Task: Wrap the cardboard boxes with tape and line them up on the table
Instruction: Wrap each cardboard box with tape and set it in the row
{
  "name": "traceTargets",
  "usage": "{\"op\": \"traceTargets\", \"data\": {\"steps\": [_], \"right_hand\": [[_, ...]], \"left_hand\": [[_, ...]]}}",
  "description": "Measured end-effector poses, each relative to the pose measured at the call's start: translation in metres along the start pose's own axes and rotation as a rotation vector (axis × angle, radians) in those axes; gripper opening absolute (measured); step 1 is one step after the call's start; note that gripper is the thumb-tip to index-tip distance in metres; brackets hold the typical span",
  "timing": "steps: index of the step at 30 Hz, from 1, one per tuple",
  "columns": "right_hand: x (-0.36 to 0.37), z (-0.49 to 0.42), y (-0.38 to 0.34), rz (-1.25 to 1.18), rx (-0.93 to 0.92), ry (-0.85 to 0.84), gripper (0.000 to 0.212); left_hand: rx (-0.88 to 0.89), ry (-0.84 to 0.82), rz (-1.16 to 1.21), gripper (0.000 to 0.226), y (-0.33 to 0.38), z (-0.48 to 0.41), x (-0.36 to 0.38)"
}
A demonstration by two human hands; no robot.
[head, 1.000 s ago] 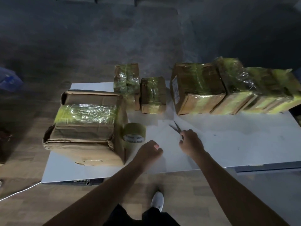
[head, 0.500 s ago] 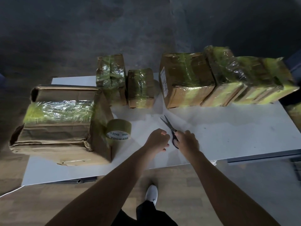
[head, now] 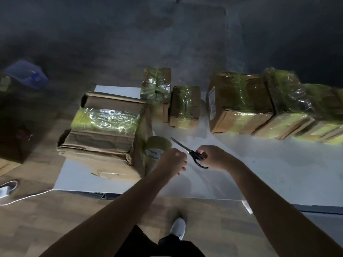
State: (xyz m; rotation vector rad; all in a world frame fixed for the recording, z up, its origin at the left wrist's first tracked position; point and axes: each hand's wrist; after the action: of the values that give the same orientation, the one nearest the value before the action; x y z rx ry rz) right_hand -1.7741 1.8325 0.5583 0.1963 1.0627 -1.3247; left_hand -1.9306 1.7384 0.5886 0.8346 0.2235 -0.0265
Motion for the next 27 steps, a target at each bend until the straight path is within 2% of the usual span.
{"op": "traceTargets", "data": {"steps": [3,6,8,10,13,17,20,22,23,24,25,26,27], "right_hand": [[-0.025,-0.006,-0.011,-0.023,-0.05,-0.035,0.032],[-0.045,-0.01,-0.022,0.016,-0.072,-0.079,0.043],[-0.055,-0.012,-0.032,0.018,-0.108,-0.08,0.046],[-0.063,-0.014,-0.041,0.031,-0.151,-0.057,0.038],[-0.072,-0.014,-0.049,0.013,-0.177,-0.035,0.028],[-0.085,-0.009,-0.052,0.021,-0.217,-0.064,0.029],[-0.097,-0.003,-0.052,-0.023,-0.234,-0.111,0.031],[-0.104,0.0,-0.052,-0.029,-0.242,-0.144,0.033],[-0.107,0.0,-0.053,-0.018,-0.243,-0.166,0.035],[-0.109,0.0,-0.055,0.004,-0.247,-0.189,0.036],[-0.11,-0.001,-0.059,0.037,-0.256,-0.208,0.037],[-0.111,-0.002,-0.063,0.071,-0.266,-0.219,0.038],[-0.111,-0.003,-0.068,0.093,-0.274,-0.225,0.04]], "left_hand": [[-0.008,-0.013,-0.035,0.031,-0.011,0.013,-0.017],[-0.001,-0.048,-0.209,0.048,-0.011,0.023,-0.022],[-0.102,-0.133,-0.241,0.062,-0.008,0.025,-0.031],[-0.189,-0.2,-0.268,0.071,-0.008,0.026,-0.039],[-0.09,-0.113,-0.44,0.079,-0.019,0.036,-0.04],[-0.067,-0.032,-0.394,0.075,-0.034,0.042,-0.049],[0.022,0.168,-0.583,0.071,-0.04,0.034,-0.058],[0.137,0.265,-0.603,0.066,-0.043,0.041,-0.058],[0.224,0.269,-0.665,0.061,-0.042,0.046,-0.059],[0.219,0.204,-0.642,0.057,-0.039,0.048,-0.062],[0.285,0.243,-0.695,0.051,-0.044,0.045,-0.063],[0.227,0.262,-0.577,0.047,-0.044,0.041,-0.065],[0.185,0.203,-0.547,0.044,-0.04,0.046,-0.062]]}}
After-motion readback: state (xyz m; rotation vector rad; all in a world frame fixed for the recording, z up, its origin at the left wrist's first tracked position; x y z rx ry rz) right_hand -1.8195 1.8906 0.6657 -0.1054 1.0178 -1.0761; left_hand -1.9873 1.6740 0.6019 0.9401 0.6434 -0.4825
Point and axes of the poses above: each hand's wrist, its own z-axis away from the middle knuckle, its own x-axis out of the palm, y = z × x
